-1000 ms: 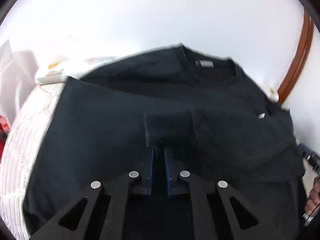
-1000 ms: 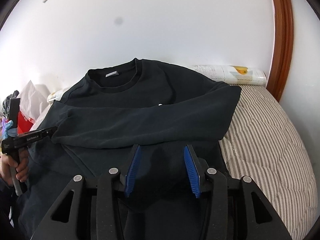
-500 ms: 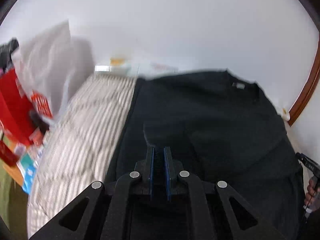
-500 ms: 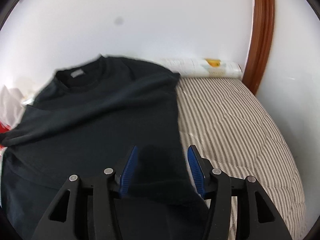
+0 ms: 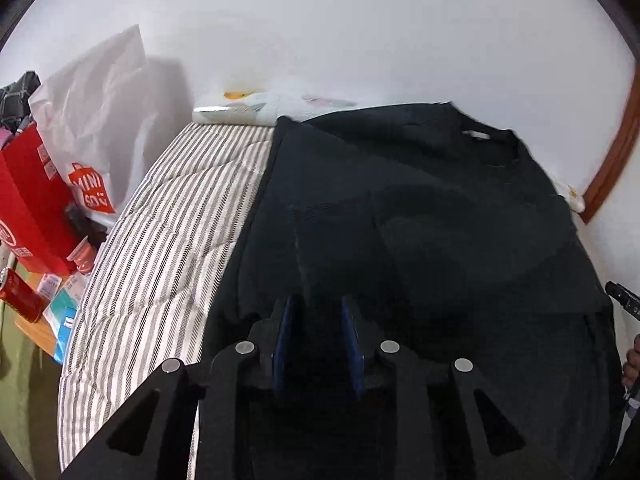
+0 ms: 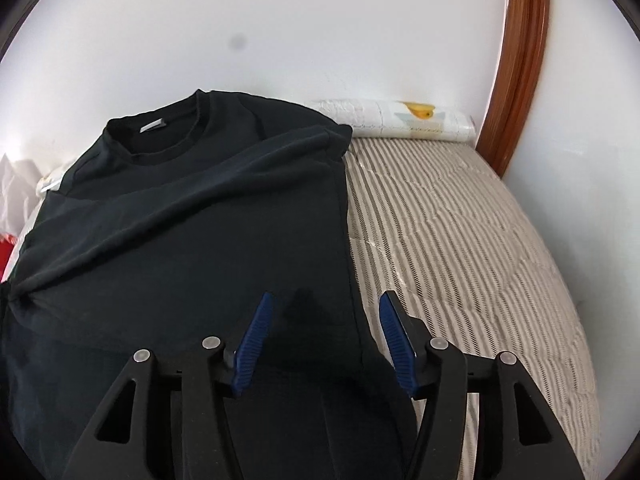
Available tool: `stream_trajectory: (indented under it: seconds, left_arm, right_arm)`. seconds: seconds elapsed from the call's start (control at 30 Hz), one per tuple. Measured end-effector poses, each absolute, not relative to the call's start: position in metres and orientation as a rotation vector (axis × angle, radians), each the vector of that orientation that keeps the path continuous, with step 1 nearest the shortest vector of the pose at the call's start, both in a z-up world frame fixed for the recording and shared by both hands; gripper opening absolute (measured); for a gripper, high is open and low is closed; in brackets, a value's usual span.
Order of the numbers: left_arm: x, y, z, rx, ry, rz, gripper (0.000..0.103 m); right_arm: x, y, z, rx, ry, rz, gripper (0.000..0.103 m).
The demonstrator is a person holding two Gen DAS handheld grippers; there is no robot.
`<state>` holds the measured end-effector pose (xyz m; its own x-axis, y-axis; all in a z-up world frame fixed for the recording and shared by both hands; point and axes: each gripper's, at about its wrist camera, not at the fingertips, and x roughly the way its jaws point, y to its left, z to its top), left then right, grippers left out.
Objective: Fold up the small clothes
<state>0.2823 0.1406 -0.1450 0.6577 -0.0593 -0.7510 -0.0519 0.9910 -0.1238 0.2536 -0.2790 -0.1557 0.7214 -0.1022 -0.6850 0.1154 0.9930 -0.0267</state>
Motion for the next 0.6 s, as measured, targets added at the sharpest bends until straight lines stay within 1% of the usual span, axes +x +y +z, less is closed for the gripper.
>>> stream_trajectory:
  seconds: [0.2,0.43,0.47,0.5,0.53,0.57,0.6]
  left_arm:
    - [0.25,0.134,-0.128,-0.115,0.814,-0.014,0.024]
    - [0.2,0.139,-0.119,-0.123,0.826,0.006,0.025]
    - [0.193,0.14,-0.119,-0.117,0.826,0.01,0.03]
    - [0.183,0.141,-0.12,-0.117,0.83,0.009,0.039]
    - [0.178,0.142,-0.122,-0.119,0.834,0.009,0.045]
    - [0.166,0.145,-0.124,-0.126,0.835,0.002,0.055]
    - [0.156,0.146,-0.126,-0.129,0.83,-0.004,0.057]
  right_arm:
    - [0.213,-0.283,-0.143,0.017,0.71,-0.164,0.056]
    - [0.159,-0.298,-0.152,0.077,0.756,-0.153,0.056]
    - [0.151,-0.299,-0.156,0.083,0.764,-0.153,0.056]
    - [0.141,-0.301,-0.161,0.093,0.777,-0.155,0.056]
    - [0.135,-0.301,-0.165,0.099,0.783,-0.155,0.056]
    - [0.126,-0.302,-0.17,0.107,0.788,-0.152,0.056]
    - [0.115,-0.303,-0.177,0.113,0.795,-0.148,0.057]
